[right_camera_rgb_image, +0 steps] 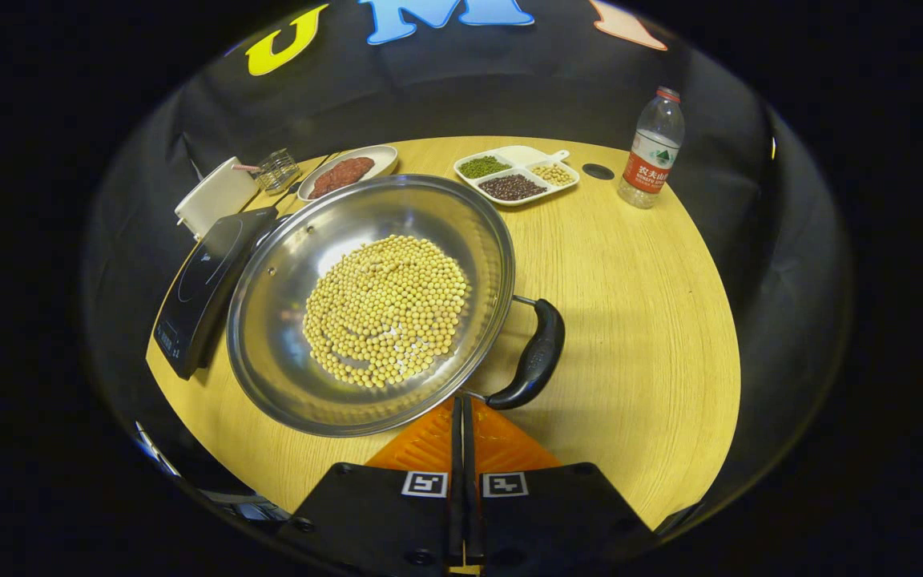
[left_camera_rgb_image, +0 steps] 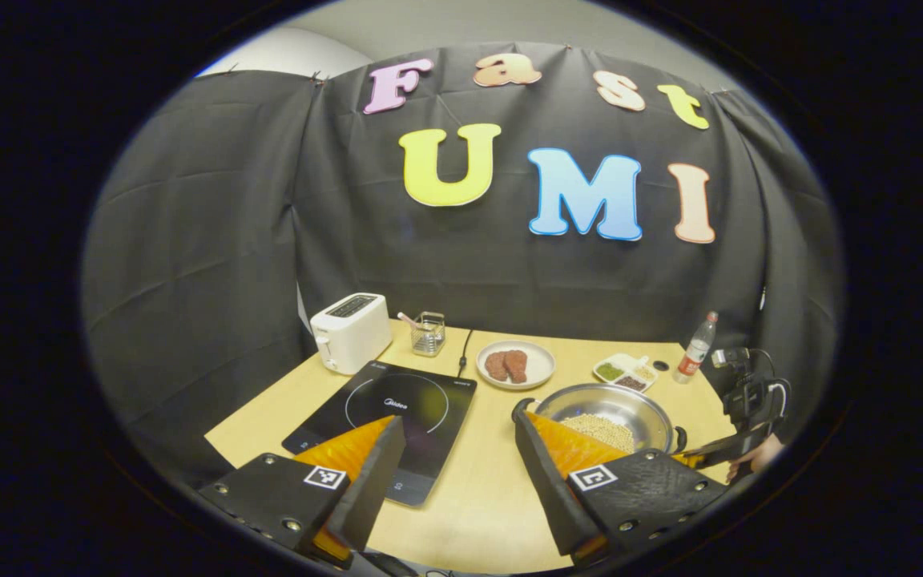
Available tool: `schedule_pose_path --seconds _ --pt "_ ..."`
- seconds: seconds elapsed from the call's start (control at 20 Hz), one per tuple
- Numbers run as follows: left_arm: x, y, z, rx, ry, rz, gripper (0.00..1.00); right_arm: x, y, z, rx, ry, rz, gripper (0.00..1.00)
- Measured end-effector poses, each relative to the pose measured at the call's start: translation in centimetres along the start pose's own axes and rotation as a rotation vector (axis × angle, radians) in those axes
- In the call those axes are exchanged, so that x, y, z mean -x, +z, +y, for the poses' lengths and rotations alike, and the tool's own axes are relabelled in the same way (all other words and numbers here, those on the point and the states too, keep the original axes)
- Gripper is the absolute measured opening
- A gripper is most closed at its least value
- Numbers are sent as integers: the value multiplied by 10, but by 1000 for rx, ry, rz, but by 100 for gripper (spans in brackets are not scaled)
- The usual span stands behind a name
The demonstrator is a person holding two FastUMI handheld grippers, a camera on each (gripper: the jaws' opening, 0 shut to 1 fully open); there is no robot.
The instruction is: First push the handle of the pot to place it horizontally, then grasp the pot with both hands and set it on the induction cooktop.
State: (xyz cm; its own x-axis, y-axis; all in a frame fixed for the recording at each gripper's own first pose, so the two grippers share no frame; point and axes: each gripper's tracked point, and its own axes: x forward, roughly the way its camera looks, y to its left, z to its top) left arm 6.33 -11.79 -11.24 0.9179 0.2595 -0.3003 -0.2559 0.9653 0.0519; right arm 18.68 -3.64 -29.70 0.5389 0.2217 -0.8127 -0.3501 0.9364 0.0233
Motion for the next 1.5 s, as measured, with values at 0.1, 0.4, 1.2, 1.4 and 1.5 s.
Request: schedule_pose_path --seconds 0.1,0.4,1.2,1.4,1.5 --pt "0 -5 -5 15 18 10 85 -1 6 -9 -15 7 -5 2" --pt "1 -16 -18 23 84 38 82 -9 16 -25 -84 36 -8 2" --pt "-74 -32 -20 107 -65 131 86 31 46 -55 -196 1 -172 87" --pt "-120 -42 -36 87 -169 175 86 43 68 -63 -230 -29 -216 98" --pt "-144 -51 -50 75 -218 206 86 40 77 -65 -255 -41 -219 98"
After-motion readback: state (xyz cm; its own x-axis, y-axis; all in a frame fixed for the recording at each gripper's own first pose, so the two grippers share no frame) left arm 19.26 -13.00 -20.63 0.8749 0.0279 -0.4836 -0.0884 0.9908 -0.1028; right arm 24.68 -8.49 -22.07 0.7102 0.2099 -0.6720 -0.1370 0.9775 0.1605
